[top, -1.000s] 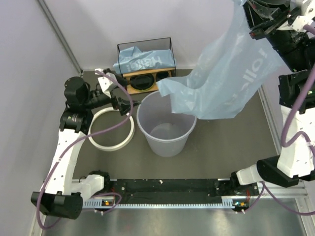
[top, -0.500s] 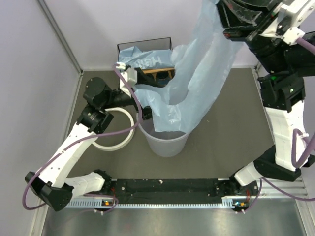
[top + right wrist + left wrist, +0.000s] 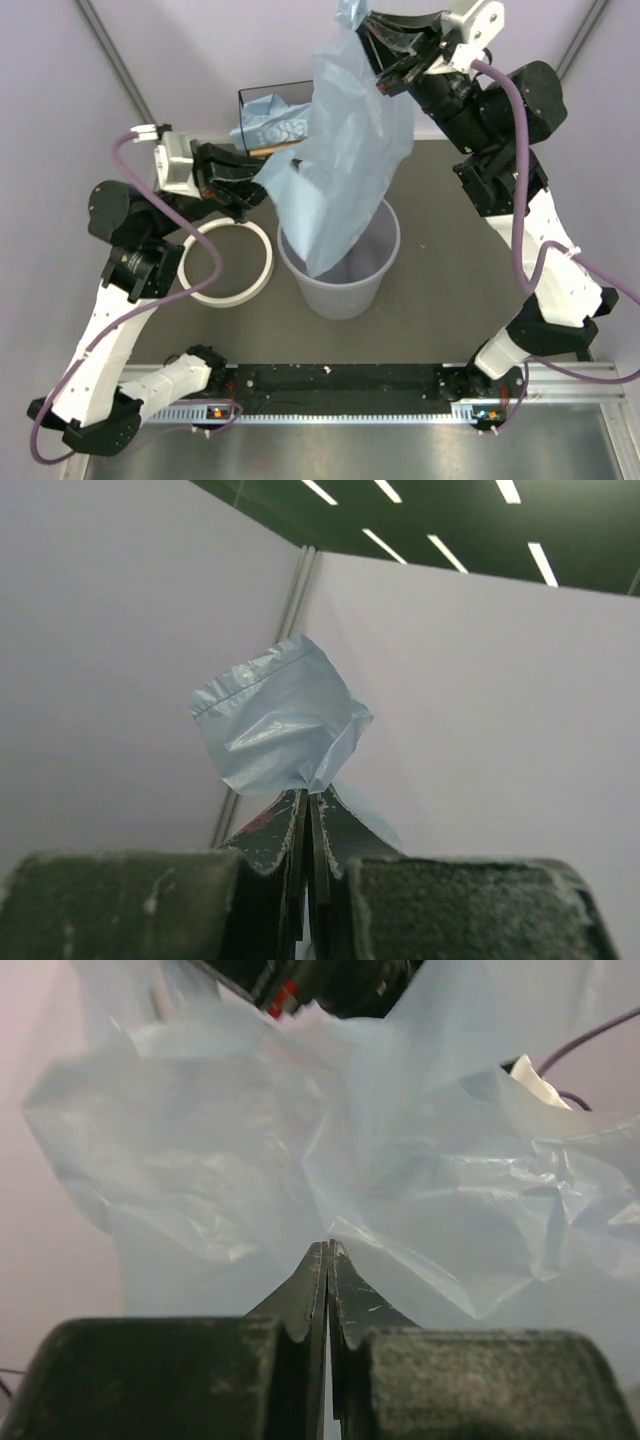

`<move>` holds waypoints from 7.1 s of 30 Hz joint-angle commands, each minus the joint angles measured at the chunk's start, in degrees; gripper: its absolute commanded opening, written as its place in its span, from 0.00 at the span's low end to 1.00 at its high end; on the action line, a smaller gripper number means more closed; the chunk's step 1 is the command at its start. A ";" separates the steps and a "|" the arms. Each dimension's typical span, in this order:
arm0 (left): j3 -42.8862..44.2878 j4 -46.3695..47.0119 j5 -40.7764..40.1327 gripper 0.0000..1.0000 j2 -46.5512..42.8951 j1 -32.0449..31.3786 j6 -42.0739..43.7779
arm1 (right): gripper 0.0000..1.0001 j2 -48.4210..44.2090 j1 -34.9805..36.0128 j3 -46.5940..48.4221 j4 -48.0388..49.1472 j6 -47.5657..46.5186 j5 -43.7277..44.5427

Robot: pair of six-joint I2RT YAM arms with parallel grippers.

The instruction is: Put the trash bags into the trash bin

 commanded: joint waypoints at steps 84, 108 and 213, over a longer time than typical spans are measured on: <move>-9.25 -32.35 -3.63 0.55 -3.63 17.96 15.71 | 0.00 -21.68 -18.73 -39.58 -19.57 27.56 -5.05; 9.36 -48.31 -4.46 0.43 28.72 0.30 31.69 | 0.00 -24.35 -18.64 -42.67 -19.57 29.84 -17.27; -16.88 -62.75 -1.80 0.00 -17.77 2.67 43.22 | 0.00 -42.88 -8.27 -62.96 -37.85 23.60 -1.88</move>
